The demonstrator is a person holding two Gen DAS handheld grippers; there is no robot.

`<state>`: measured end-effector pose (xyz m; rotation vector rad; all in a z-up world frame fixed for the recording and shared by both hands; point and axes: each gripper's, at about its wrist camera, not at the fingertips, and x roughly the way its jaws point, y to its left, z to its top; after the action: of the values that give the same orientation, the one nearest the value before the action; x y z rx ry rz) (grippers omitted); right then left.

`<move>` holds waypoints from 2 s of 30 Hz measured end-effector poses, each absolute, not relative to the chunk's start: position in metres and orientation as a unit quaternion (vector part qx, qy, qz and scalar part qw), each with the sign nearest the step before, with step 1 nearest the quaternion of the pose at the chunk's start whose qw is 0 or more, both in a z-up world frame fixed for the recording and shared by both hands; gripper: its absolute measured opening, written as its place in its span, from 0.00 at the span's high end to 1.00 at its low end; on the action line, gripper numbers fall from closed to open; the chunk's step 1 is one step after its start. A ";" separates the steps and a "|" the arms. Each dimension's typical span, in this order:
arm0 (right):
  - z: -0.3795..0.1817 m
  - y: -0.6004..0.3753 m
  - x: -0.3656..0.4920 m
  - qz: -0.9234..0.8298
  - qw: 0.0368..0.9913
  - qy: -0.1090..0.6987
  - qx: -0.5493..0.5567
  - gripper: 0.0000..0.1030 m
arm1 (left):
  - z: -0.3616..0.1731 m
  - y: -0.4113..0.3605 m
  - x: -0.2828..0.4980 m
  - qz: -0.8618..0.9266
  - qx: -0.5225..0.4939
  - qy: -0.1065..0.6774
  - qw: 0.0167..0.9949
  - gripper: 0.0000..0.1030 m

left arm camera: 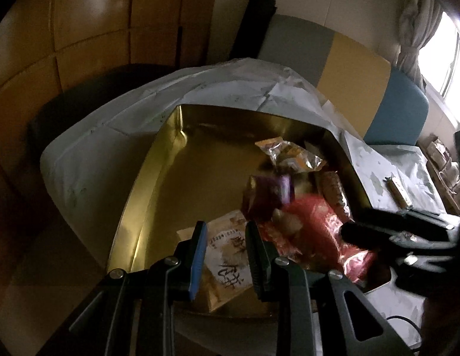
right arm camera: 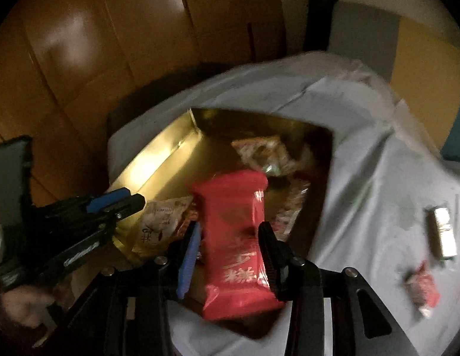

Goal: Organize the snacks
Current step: 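Carry the red bar with the right tool into the gold tray and release, then grasp the red-and-white sweet with the left tool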

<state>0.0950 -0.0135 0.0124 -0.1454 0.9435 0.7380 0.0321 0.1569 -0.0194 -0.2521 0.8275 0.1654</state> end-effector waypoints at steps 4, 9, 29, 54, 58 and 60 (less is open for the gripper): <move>-0.007 -0.005 0.090 0.360 0.807 0.463 -0.067 0.57 | -0.024 0.157 0.033 0.081 -0.123 0.406 0.902 0.74; -0.014 -0.003 0.080 0.362 0.805 0.462 -0.093 0.64 | -0.026 0.151 0.033 0.077 -0.118 0.408 0.902 0.74; 0.013 -0.041 0.061 0.353 0.835 0.419 -0.054 0.65 | -0.014 0.120 0.029 0.042 -0.084 0.404 0.910 0.74; 0.028 -0.211 0.076 0.175 0.885 0.422 -0.089 0.34 | 0.000 0.045 0.032 -0.039 -0.005 0.403 0.914 0.74; 0.024 -0.263 0.087 0.115 0.888 0.437 -0.087 0.28 | 0.002 0.023 0.036 -0.064 0.016 0.407 0.911 0.74; 0.020 -0.292 0.093 0.075 0.890 0.443 -0.078 0.26 | 0.004 0.008 0.038 -0.081 0.028 0.408 0.909 0.74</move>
<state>0.0931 -0.2918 0.0203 -0.1615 0.9204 0.1565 0.0383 0.0083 0.0037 0.0568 0.8418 -0.1679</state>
